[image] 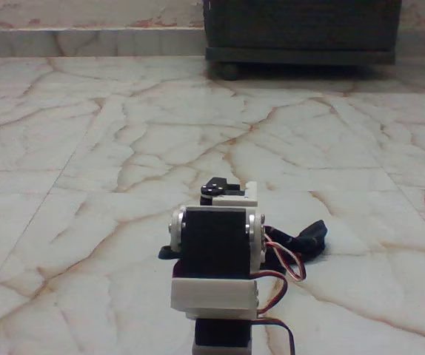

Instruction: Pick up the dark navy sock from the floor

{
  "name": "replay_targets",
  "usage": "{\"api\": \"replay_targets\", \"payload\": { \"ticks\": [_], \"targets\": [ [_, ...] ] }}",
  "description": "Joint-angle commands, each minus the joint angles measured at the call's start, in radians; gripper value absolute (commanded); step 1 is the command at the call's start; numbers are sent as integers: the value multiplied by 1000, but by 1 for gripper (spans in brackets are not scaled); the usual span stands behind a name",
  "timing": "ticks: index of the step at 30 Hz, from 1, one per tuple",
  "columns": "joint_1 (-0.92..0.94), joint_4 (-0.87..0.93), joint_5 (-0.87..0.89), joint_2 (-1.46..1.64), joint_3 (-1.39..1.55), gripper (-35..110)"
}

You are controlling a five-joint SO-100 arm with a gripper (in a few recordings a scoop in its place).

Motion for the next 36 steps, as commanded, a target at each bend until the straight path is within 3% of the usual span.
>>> {"api": "replay_targets", "payload": {
  "ticks": [1, 18, 28, 32, 36],
  "targets": [
    [-40, -6, -9, 25, 0, 0],
    [-26, -71, 2, -34, -6, 0],
    [-2, -166, 72, -575, -414, 0],
    [2, -149, 190, -767, -635, 0],
    [6, -38, 476, -830, -770, 0]
  ]
}}
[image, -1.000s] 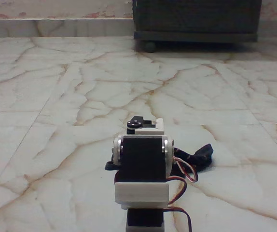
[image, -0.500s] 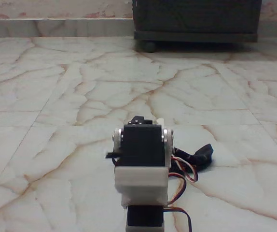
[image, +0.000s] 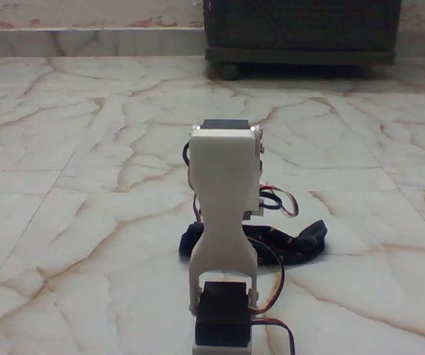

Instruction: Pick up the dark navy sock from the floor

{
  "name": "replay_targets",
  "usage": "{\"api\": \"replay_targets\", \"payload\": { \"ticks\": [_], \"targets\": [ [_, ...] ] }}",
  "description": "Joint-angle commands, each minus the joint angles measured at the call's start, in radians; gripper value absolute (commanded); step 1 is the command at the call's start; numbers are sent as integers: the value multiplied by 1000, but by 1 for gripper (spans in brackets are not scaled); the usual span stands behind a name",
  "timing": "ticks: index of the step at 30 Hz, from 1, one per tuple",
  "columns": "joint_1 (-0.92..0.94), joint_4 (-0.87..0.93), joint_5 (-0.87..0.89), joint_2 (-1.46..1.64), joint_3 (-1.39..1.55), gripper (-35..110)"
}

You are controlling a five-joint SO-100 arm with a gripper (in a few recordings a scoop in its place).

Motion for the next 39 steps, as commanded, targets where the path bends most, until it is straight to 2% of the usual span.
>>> {"api": "replay_targets", "payload": {
  "ticks": [1, 6, 8, 10, 13, 18, 20, 27, 29, 32, 36, 39],
  "targets": [
    [-6, 58, 129, 2, -60, 0],
    [8, 505, 607, -28, -233, 0],
    [2, 653, 735, -69, -364, 0],
    [-2, 891, 853, -120, -514, 0],
    [9, 940, 922, -221, -545, 3],
    [52, 1189, 1091, -419, -825, 9],
    [61, 1355, 1170, -495, -973, 10],
    [58, 1690, 1261, -750, -1420, 10],
    [58, 1700, 1272, -818, -1520, 9],
    [60, 1805, 1282, -919, -1678, 9],
    [54, 1833, 1292, -1017, -1756, 9],
    [48, 1790, 1284, -1095, -1805, 9]
  ]
}}
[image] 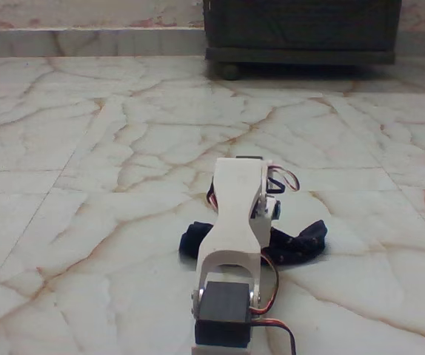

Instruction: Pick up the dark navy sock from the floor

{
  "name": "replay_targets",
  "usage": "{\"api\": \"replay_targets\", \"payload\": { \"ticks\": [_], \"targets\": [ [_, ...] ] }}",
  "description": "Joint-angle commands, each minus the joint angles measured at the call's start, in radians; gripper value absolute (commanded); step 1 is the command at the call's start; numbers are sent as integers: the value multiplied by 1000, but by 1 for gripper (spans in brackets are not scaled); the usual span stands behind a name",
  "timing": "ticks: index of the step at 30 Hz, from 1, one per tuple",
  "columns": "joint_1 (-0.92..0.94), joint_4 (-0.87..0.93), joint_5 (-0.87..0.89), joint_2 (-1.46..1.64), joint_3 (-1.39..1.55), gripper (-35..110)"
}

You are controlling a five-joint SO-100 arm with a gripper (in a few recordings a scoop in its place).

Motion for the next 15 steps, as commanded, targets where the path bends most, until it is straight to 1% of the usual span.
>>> {"api": "replay_targets", "payload": {
  "ticks": [1, 5, 7, 11, 15],
  "targets": [
    [-6, -52, -5, -9, -40, 9],
    [-12, -170, -38, -64, -26, 7],
    [-12, -258, -75, -74, 26, 6],
    [-14, -262, -150, -84, 35, 1],
    [-14, -267, -133, -64, 41, 0]
  ]
}}
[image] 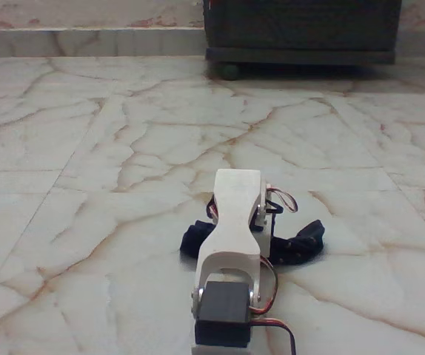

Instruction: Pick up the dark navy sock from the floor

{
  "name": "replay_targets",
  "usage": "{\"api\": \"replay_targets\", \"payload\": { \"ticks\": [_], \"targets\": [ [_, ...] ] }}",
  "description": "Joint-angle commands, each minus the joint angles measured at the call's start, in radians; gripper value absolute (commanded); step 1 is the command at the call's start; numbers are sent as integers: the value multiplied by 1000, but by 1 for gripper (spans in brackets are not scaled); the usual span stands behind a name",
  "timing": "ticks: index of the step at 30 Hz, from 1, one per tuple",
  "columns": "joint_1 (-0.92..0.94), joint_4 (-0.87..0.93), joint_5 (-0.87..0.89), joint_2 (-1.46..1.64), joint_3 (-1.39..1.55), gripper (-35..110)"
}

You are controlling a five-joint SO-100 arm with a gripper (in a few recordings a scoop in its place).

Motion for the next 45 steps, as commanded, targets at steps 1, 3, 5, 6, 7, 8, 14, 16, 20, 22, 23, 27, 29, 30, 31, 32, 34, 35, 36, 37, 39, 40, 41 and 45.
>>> {"api": "replay_targets", "payload": {
  "ticks": [1, 3, 5, 6, 7, 8, 14, 16, 20, 22, 23, 27, 29, 30, 31, 32, 34, 35, 36, 37, 39, 40, 41, 45],
  "targets": [
    [-9, -11, 12, 49, 21, 0],
    [-9, -18, 20, 100, 58, 0],
    [-11, -95, -32, 164, 140, 0],
    [-12, -144, -46, 202, 190, 0],
    [-14, -172, -63, 239, 233, 0],
    [-20, -202, -78, 281, 284, 0],
    [-23, -387, -227, 512, 637, 0],
    [-31, -511, -273, 638, 848, 0],
    [-44, -588, -304, 801, 1068, 0],
    [-57, -621, -319, 888, 1163, 0],
    [-58, -635, -333, 922, 1212, 0],
    [-75, -640, -359, 1037, 1336, 0],
    [-95, -658, -364, 1121, 1416, 0],
    [-101, -663, -364, 1157, 1450, 0],
    [-106, -663, -373, 1167, 1460, 0],
    [-110, -664, -380, 1177, 1473, 0],
    [-126, -750, -423, 1244, 1583, 0],
    [-133, -769, -468, 1264, 1621, 0],
    [-135, -802, -520, 1289, 1664, 0],
    [-143, -831, -574, 1319, 1707, 0],
    [-164, -868, -660, 1373, 1773, 0],
    [-172, -890, -710, 1404, 1816, 0],
    [-178, -890, -741, 1428, 1839, 0],
    [-164, -934, -919, 1534, 1917, 0]
  ]
}}
